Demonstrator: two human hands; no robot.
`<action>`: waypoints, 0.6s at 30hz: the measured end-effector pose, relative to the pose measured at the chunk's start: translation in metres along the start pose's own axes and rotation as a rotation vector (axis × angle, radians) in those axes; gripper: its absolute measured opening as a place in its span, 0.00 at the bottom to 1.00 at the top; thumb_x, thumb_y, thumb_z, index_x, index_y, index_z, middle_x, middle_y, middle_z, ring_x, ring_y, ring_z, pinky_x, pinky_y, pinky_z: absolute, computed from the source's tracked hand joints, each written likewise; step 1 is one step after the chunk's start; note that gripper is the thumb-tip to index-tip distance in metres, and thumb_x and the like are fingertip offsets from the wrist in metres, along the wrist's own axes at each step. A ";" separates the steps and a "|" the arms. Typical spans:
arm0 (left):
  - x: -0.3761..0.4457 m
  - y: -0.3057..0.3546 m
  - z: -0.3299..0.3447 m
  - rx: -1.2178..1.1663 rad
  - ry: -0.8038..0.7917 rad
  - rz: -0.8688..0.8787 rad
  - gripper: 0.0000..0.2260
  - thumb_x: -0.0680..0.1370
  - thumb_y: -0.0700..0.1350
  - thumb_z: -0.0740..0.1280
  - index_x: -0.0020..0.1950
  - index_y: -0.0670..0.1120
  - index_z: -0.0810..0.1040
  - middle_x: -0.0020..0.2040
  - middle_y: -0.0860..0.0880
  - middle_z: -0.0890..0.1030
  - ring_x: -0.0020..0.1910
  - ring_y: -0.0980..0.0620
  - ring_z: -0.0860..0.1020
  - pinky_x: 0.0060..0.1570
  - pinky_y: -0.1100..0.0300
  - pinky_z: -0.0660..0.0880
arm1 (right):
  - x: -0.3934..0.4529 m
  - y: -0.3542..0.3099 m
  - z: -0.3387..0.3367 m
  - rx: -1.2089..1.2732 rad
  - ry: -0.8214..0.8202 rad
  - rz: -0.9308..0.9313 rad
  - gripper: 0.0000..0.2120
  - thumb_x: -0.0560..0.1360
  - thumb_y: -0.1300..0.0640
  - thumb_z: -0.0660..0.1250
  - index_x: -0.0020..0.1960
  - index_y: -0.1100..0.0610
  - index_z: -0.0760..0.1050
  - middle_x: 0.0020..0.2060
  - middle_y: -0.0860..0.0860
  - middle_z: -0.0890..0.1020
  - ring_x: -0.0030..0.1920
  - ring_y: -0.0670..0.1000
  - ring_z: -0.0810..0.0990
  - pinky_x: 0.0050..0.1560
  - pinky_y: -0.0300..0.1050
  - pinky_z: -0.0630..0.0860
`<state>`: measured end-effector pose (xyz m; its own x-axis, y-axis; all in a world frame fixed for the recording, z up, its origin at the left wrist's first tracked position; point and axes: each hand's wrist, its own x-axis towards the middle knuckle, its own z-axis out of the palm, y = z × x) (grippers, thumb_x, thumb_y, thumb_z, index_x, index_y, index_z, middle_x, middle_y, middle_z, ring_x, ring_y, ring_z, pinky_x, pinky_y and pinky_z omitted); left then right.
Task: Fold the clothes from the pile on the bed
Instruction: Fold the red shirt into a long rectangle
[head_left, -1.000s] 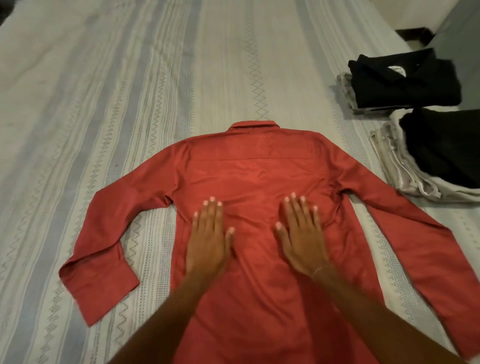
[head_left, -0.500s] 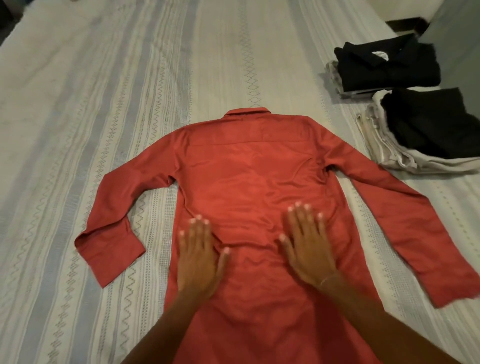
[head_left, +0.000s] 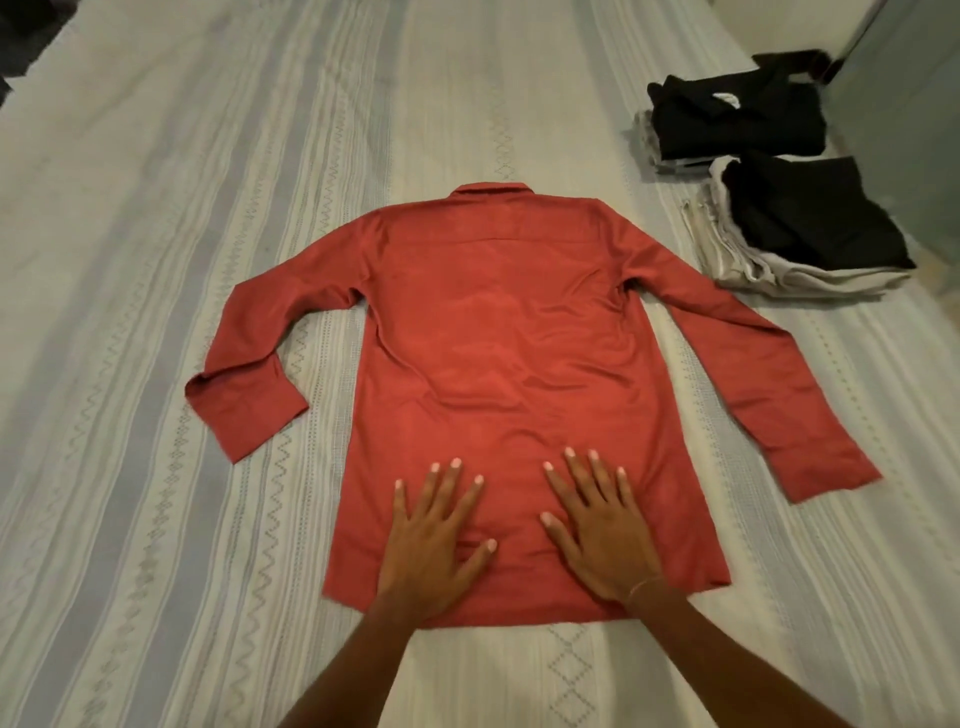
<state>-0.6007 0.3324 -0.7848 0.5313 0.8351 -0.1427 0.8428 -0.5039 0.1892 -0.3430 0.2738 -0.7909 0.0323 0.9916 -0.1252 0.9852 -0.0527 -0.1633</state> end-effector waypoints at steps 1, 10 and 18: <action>-0.013 -0.007 0.003 0.005 0.002 -0.060 0.37 0.77 0.72 0.51 0.82 0.59 0.47 0.83 0.52 0.45 0.82 0.47 0.44 0.75 0.34 0.50 | -0.014 0.010 0.003 0.011 -0.003 0.041 0.32 0.82 0.34 0.45 0.82 0.45 0.50 0.82 0.49 0.52 0.81 0.56 0.52 0.79 0.60 0.51; -0.053 0.011 -0.021 0.015 -0.078 -0.285 0.52 0.68 0.83 0.50 0.83 0.53 0.44 0.83 0.45 0.42 0.81 0.38 0.41 0.72 0.27 0.44 | -0.043 -0.019 -0.009 0.032 -0.023 0.152 0.36 0.81 0.32 0.46 0.83 0.49 0.45 0.81 0.58 0.49 0.81 0.63 0.48 0.77 0.69 0.44; -0.077 0.010 -0.010 0.029 -0.162 -0.125 0.62 0.59 0.87 0.53 0.83 0.52 0.45 0.83 0.47 0.39 0.81 0.41 0.38 0.69 0.23 0.42 | -0.079 -0.007 -0.016 -0.024 -0.175 0.069 0.59 0.60 0.12 0.49 0.82 0.42 0.43 0.82 0.47 0.44 0.81 0.59 0.39 0.75 0.72 0.37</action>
<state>-0.6337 0.2655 -0.7625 0.4272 0.8463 -0.3182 0.9040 -0.4064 0.1329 -0.3493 0.1974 -0.7638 0.0718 0.9500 -0.3037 0.9855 -0.1146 -0.1255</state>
